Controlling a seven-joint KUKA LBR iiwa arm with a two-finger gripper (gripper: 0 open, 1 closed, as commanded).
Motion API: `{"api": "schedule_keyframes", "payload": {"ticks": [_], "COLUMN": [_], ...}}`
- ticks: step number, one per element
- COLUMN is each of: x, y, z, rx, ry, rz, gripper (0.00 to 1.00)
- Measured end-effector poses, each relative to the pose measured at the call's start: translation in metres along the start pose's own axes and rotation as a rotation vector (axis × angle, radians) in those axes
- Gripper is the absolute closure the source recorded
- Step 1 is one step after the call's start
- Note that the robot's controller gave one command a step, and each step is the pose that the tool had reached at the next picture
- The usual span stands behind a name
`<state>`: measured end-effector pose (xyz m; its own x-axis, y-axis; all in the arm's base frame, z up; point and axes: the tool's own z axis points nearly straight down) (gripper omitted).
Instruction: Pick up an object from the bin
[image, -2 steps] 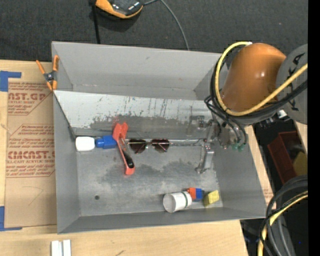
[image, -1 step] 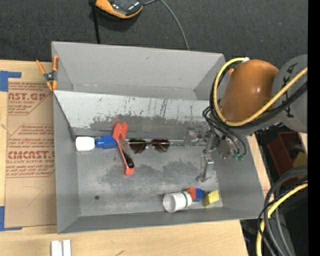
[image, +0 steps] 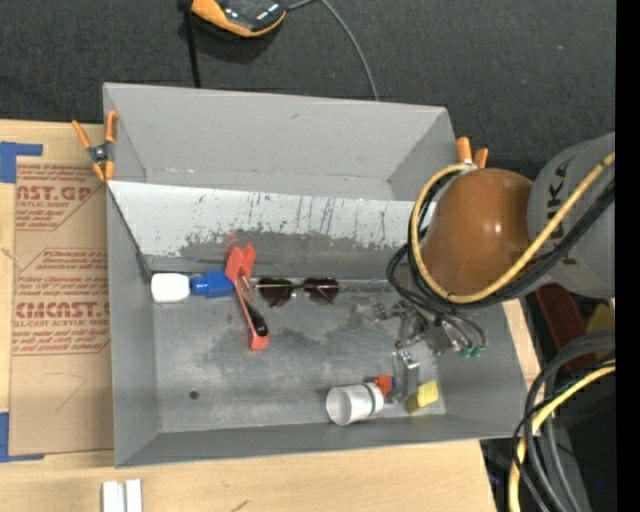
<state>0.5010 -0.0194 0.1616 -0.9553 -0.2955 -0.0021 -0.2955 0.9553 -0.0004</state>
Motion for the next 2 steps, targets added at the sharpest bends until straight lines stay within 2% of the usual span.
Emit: {"api": "schedule_keyframes", "payload": {"ticks": [1,2], "x": [0.02,0.027], "y": [-0.063,-0.081], "z": [0.023,0.058], "rx": [0.001,0.002], "ry": [-0.003,-0.001], "rz": [-0.013,-0.207], "gripper": [0.0,0.0]}}
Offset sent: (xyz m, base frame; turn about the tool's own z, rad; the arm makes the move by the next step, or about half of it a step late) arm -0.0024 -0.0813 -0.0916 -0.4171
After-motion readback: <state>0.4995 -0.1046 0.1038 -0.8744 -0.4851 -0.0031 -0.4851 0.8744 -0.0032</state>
